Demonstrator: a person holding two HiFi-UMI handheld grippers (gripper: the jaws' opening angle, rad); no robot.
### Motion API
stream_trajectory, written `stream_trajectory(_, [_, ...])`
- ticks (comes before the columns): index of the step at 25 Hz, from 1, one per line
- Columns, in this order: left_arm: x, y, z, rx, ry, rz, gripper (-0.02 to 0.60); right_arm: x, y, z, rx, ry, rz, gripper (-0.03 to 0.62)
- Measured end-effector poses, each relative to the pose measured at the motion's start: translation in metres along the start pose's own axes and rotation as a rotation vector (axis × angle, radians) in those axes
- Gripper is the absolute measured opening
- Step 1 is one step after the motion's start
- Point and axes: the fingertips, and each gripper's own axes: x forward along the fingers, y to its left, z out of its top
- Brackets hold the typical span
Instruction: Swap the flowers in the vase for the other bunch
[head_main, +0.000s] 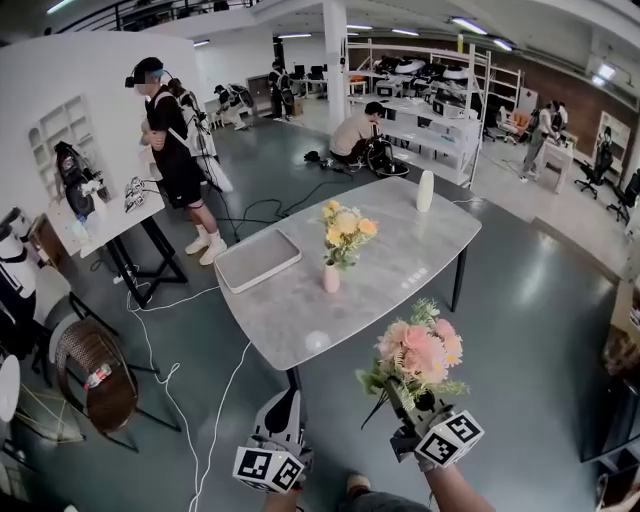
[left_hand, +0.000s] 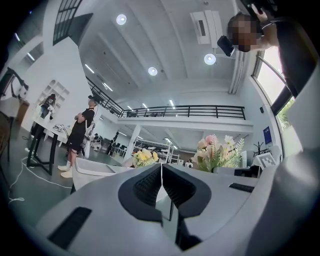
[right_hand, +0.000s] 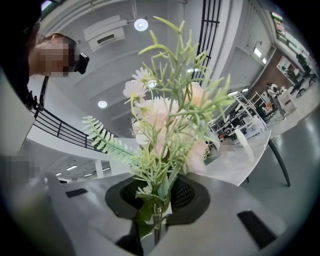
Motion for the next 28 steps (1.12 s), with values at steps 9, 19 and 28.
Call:
stream_trajectory(9, [0.043, 0.016, 0.0, 0.011, -0.015, 0.009, 0.018, 0.035, -0.029, 0.004, 0.0, -0.001, 0.023, 0.095])
stream_trajectory(19, [0.068, 0.013, -0.011, 0.007, 0.006, -0.004, 0.02, 0.042, -0.051, 0.01, 0.005, -0.018, 0.001, 0.095])
stream_trajectory(28, [0.108, 0.031, -0.021, 0.077, 0.018, 0.008, 0.02, 0.075, -0.07, 0.017, -0.075, -0.069, -0.041, 0.095])
